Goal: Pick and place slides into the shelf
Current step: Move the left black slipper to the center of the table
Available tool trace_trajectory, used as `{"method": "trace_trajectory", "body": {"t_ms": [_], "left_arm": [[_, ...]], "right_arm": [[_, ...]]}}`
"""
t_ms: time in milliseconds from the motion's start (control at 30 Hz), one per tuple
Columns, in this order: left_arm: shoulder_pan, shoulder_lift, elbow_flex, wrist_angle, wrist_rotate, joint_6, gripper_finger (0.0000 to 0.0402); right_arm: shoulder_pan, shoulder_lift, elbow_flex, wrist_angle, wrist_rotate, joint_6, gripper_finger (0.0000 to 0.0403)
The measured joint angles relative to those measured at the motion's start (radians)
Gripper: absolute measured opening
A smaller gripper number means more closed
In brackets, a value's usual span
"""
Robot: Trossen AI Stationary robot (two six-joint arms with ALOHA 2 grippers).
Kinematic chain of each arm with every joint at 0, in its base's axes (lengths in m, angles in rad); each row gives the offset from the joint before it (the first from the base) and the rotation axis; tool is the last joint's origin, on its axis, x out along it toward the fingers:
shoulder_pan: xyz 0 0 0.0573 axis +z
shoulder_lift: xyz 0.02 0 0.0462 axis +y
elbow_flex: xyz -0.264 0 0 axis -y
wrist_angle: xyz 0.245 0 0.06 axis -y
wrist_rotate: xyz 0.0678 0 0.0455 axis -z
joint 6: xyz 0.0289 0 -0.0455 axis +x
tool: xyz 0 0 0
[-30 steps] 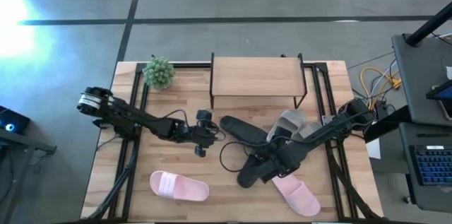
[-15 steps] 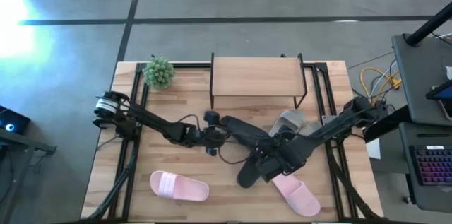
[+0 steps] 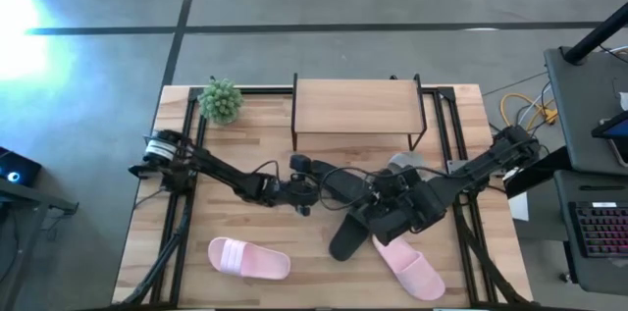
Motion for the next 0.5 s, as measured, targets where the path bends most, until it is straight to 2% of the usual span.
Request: {"method": "trace_trajectory", "body": {"t_ms": [167,400,500], "left_arm": [[0.006,0.026,0.014,0.002,0.003,0.013,0.0188],[0.008,0.018,0.033,-0.079,-0.005,0.017,0.0062],[0.006,-0.012,0.048,-0.17,0.007,0.001,0.0053]], "right_arm": [[0.0,0.0,-0.005,0.0,-0.001,0.003,0.0183],[0.0,0.0,-0.014,-0.009,-0.002,0.003,0.0183],[0.0,0.0,-0.014,-0.032,-0.002,0.003,0.0183]]}}
